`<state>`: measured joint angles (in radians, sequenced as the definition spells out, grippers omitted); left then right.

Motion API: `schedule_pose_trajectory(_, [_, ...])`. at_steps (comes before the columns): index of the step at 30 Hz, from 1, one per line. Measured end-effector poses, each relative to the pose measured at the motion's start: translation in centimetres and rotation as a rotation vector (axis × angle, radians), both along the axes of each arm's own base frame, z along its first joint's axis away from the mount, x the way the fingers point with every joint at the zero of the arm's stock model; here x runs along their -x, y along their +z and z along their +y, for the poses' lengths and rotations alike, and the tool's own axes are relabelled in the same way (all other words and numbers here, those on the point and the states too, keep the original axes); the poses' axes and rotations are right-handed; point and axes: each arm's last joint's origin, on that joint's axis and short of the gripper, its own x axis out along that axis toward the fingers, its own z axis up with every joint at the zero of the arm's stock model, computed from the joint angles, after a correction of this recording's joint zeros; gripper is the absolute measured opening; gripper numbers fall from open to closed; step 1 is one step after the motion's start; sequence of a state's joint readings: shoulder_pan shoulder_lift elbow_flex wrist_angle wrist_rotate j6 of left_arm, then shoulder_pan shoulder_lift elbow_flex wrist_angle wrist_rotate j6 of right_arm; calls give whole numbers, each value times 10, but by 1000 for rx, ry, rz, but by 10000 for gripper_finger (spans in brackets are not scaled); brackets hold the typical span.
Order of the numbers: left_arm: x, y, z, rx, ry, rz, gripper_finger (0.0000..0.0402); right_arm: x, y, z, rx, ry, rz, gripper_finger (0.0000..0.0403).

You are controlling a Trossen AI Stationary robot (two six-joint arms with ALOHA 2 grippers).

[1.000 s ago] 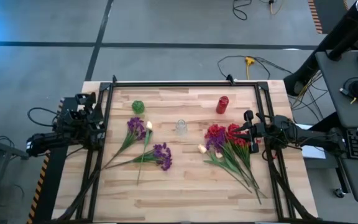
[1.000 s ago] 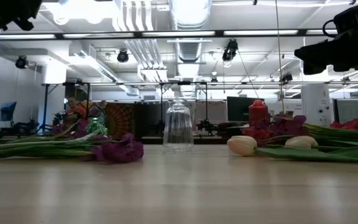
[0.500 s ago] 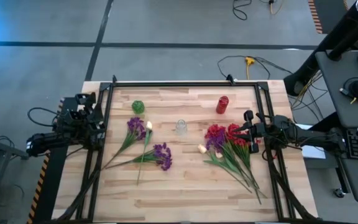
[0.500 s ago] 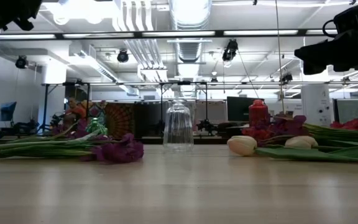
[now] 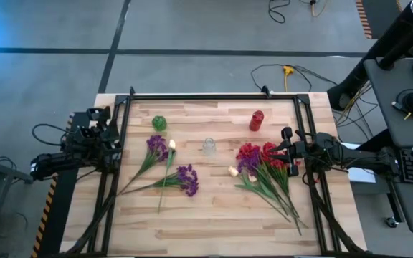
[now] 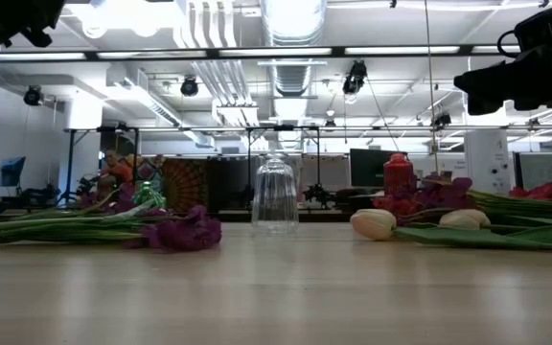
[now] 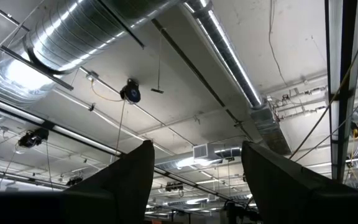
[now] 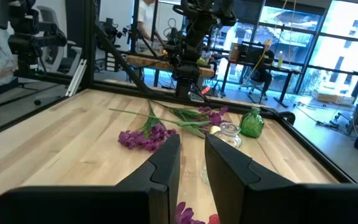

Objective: Sort flowers into vase by color

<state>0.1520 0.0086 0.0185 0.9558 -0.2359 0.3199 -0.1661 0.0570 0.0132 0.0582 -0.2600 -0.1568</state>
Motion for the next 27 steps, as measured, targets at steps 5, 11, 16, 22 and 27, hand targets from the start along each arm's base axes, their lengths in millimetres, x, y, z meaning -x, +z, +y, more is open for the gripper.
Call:
schedule_pose_trajectory(5, [0, 0, 0, 0, 0, 0, 224, 0, 0, 0, 0, 1, 0, 68])
schedule_pose_trajectory(11, [0, 0, 0, 0, 0, 0, 224, 0, 0, 0, 0, 1, -1, 68])
schedule_pose_trajectory(16, [-7, -4, -2, 226, -460, -59, 224, 0, 0, 0, 0, 1, -1, 68])
schedule_pose_trajectory(22, [-34, -32, -5, 320, -697, 360, 224, 0, 3, 0, -245, 5, -9, 68])
schedule_pose_trajectory(27, [-36, -33, -7, 351, -823, 383, 224, 0, 6, 0, -268, 13, -35, 68])
